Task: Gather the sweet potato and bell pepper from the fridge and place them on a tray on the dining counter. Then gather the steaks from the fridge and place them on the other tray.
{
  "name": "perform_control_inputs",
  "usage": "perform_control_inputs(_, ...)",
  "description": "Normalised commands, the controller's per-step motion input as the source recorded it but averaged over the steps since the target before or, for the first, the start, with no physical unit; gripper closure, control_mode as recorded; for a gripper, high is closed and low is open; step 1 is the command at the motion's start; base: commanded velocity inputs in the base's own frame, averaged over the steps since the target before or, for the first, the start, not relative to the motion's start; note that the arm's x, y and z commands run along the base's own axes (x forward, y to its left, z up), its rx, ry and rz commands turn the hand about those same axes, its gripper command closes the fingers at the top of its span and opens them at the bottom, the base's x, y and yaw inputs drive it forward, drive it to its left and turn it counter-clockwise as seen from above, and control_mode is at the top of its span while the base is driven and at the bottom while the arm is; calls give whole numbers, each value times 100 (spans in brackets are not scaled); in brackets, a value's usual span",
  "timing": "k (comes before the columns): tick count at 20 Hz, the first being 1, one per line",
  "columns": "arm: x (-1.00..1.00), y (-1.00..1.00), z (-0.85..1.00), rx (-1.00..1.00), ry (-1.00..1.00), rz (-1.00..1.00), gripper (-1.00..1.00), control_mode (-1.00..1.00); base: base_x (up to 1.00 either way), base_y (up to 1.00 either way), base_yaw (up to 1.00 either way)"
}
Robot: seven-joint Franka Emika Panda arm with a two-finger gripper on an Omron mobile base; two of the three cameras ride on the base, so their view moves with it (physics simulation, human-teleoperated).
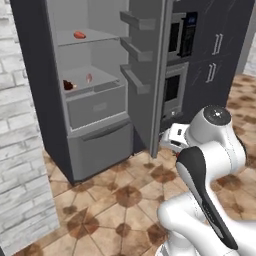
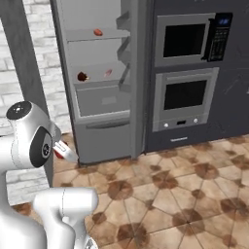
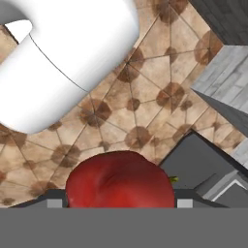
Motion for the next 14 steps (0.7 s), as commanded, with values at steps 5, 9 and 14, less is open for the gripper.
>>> perform_control_inputs(5,0,0,0,0,0,0,100,100,-75,0,-17)
perform_control_inputs(9,0,0,0,0,0,0,100,100,-67,0,-18)
perform_control_inputs(14,0,0,0,0,0,0,100,100,-47,-3,-16)
